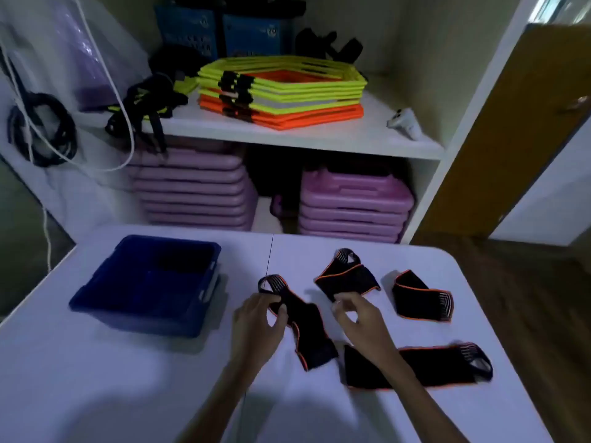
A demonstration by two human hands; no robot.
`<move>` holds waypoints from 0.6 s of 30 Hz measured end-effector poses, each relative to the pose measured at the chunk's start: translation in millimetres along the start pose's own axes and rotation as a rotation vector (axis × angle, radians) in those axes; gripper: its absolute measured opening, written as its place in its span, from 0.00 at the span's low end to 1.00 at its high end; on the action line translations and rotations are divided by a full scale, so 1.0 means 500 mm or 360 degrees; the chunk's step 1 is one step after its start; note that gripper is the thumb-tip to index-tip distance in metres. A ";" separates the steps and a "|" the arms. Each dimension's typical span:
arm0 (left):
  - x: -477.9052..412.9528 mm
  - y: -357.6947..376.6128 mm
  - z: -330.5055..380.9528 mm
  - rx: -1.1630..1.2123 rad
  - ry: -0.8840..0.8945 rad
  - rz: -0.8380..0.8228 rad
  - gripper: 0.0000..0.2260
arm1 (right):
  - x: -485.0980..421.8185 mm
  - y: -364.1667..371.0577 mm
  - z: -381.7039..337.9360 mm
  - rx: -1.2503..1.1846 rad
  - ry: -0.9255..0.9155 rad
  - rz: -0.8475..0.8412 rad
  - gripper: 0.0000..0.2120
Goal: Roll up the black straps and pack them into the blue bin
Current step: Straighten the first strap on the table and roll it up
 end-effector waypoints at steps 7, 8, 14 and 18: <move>0.015 0.151 -0.089 -0.0115 -0.0233 -0.0895 0.19 | -0.031 0.108 0.064 0.0736 0.0075 -0.0493 0.16; 0.008 0.167 -0.097 -0.0154 -0.0237 -0.1005 0.19 | -0.030 0.122 0.064 0.0889 0.0008 -0.0557 0.16; -0.013 0.207 -0.135 -0.0426 -0.0146 -0.1304 0.21 | 0.000 0.197 0.076 0.1532 -0.0193 -0.0739 0.20; -0.008 0.207 -0.164 -0.0442 -0.0096 -0.1303 0.21 | 0.002 0.203 0.081 0.1515 -0.0166 -0.0762 0.20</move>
Point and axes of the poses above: each hand's wrist, its own x-axis away from the middle knuckle, its own y-axis out of the palm, z = x × y, the point moved 5 cm from there along -x, towards the middle knuckle, and after that the axes turned 7 degrees about y, right-handed, at the moved point
